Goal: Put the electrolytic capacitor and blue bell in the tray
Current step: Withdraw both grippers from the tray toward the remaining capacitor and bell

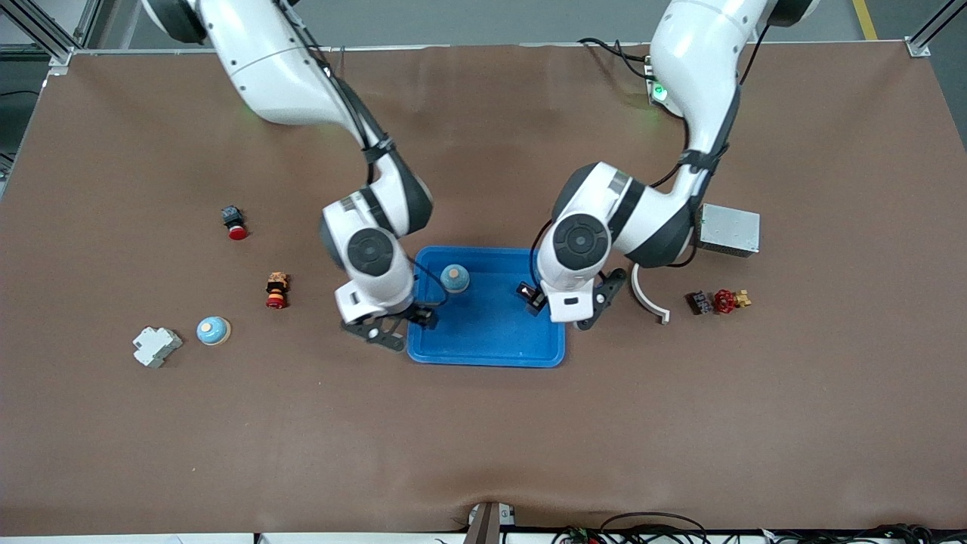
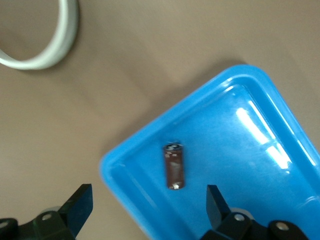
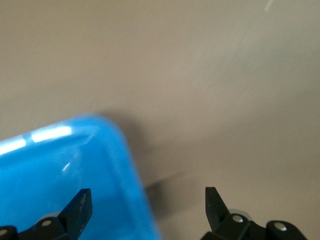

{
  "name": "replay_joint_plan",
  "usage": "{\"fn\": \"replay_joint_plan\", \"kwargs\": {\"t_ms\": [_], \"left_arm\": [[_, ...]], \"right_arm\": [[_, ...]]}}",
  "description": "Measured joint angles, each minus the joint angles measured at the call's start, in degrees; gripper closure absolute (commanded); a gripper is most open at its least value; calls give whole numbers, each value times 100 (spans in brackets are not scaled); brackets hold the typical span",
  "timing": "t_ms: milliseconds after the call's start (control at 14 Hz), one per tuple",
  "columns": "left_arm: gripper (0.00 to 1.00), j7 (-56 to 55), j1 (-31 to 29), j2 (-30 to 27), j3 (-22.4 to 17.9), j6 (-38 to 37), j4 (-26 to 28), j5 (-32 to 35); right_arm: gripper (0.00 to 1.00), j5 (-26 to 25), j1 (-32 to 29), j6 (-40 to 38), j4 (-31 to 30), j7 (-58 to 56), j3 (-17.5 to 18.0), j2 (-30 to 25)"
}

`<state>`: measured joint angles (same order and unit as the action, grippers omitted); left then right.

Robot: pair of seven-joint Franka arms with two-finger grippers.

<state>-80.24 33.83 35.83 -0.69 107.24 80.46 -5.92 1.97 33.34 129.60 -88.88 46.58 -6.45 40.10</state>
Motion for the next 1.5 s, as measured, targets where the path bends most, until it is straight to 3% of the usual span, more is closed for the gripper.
{"fn": "replay_joint_plan", "kwargs": {"t_ms": [356,712,855,1211,1496], "left_arm": [[0,1301,-532,-620,-16,-1004,7,5],[0,2680,-1101,-966,-29,-1273,49,318],[0,3220,-1369,-1129,-33,-1294,114,436],[0,4250,-2005,-1312,-36,-1223,322,684],[0,4767,-2363,-1408,-37,-147,1080,745]], "right_arm": [[0,-166,-1074,-93,-180,-1822,-21,-436],[0,-191,-1912,-28,-714,-3259,-16,-850],[0,-194,-2214,346,-1012,-3754,-14,-900],[0,-195,-2833,1424,-1838,-4695,-7,-911],[0,-195,-3065,1426,-1865,-5047,5,-926]]}}
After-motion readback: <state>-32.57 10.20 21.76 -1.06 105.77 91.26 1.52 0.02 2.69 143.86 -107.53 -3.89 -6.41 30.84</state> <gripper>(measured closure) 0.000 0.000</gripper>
